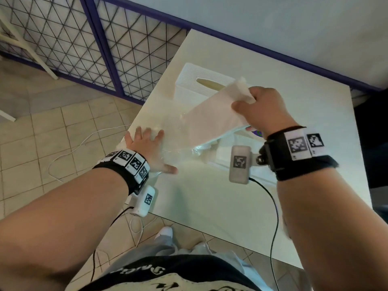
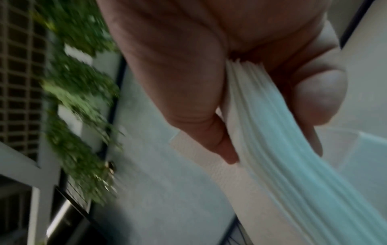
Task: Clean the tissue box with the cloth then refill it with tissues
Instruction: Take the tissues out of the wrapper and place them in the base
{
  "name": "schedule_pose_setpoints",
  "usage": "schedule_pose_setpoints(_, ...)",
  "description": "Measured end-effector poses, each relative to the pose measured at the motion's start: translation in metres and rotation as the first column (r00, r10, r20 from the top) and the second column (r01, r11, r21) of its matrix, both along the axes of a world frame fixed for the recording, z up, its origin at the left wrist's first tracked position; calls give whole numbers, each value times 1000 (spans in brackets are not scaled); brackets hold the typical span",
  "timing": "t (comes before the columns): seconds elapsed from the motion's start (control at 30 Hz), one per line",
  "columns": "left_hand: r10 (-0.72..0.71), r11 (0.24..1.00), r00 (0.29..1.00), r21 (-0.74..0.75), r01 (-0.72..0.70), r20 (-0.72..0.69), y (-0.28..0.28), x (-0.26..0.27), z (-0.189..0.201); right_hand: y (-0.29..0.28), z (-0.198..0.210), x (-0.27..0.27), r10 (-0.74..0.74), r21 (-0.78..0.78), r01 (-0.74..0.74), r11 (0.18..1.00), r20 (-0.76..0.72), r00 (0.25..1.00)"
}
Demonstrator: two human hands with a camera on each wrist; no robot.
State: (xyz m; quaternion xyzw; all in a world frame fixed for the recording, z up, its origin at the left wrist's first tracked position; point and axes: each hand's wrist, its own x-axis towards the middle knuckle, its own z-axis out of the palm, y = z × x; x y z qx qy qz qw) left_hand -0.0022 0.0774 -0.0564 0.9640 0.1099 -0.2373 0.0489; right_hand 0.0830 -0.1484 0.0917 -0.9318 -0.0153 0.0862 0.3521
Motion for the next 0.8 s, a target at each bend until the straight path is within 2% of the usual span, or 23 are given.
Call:
schedule_pose_setpoints(0.03,10,1000,999,-9,-9,37,-2,3,6,-9,8,-7,-18,31,17,999,25,1000)
schedule_pose_setpoints(0.07,17,997,989,-80,-5,147,-8,5,15,-19,13,-14,-29,53,27,998,45,999)
schedule_pose_setpoints(0.1,49,974,955,-226,20,294,-13,8,22,-27,17,-19,-32,61,28,998,56,998)
schedule_pose_setpoints(0.13,132,897,901,-436,69,414,-21,10,29,-35,20,-24,-28,64,24,998,67,997)
schedule_pose_setpoints(0.17,267,741,863,-664,101,429,-29,13,34,-42,22,-29,-24,73,19,997,69,997)
schedule_pose_setpoints(0.2,406,534,848,-841,83,342,-39,17,38,-47,24,-35,-24,95,18,995,62,998)
schedule_pose_setpoints(0.23,515,331,837,-944,8,188,-49,20,41,-52,24,-40,-27,121,20,992,55,998)
schedule_pose_setpoints(0.27,580,136,814,-986,-92,4,-59,23,45,-57,25,-44,-31,155,24,988,46,998)
schedule_pose_setpoints(0.33,517,-180,805,-956,-230,-291,-69,21,49,-65,25,-53,-42,250,35,968,23,999)
schedule_pose_setpoints(0.37,464,-254,813,-932,-257,-351,-70,18,47,-69,26,-56,-45,307,42,951,2,999)
schedule_pose_setpoints(0.4,434,-260,818,-922,-287,-377,-73,18,47,-74,25,-59,-47,367,53,929,-25,999)
schedule_pose_setpoints(0.43,443,-257,798,-911,-324,-409,-78,19,46,-78,24,-61,-51,419,69,905,-54,997)
schedule_pose_setpoints(0.47,449,-289,761,-882,-372,-468,-84,18,46,-83,22,-64,-57,462,88,882,-82,995)
schedule_pose_setpoints(0.57,249,-500,802,-781,-374,-543,-91,9,43,-101,7,-67,-100,545,170,821,-156,983)
schedule_pose_setpoints(0.6,212,-515,808,-765,-386,-550,-94,8,47,-108,-1,-69,-124,555,199,807,-170,978)
schedule_pose_setpoints(0.63,229,-492,802,-777,-394,-552,-99,7,50,-115,-10,-71,-151,554,228,801,-181,972)
schedule_pose_setpoints(0.67,284,-407,819,-836,-368,-499,-104,5,54,-122,-21,-74,-179,537,252,805,-186,966)
schedule_pose_setpoints(0.73,357,-112,902,-970,-217,-243,-110,2,52,-134,-45,-84,-206,493,278,825,-195,959)
schedule_pose_setpoints(0.77,365,33,924,-990,-139,-117,-113,1,48,-139,-56,-89,-204,496,279,822,-202,958)
schedule_pose_setpoints(0.8,364,119,931,-988,-94,-44,-114,0,43,-144,-66,-96,-191,503,264,823,-191,963)
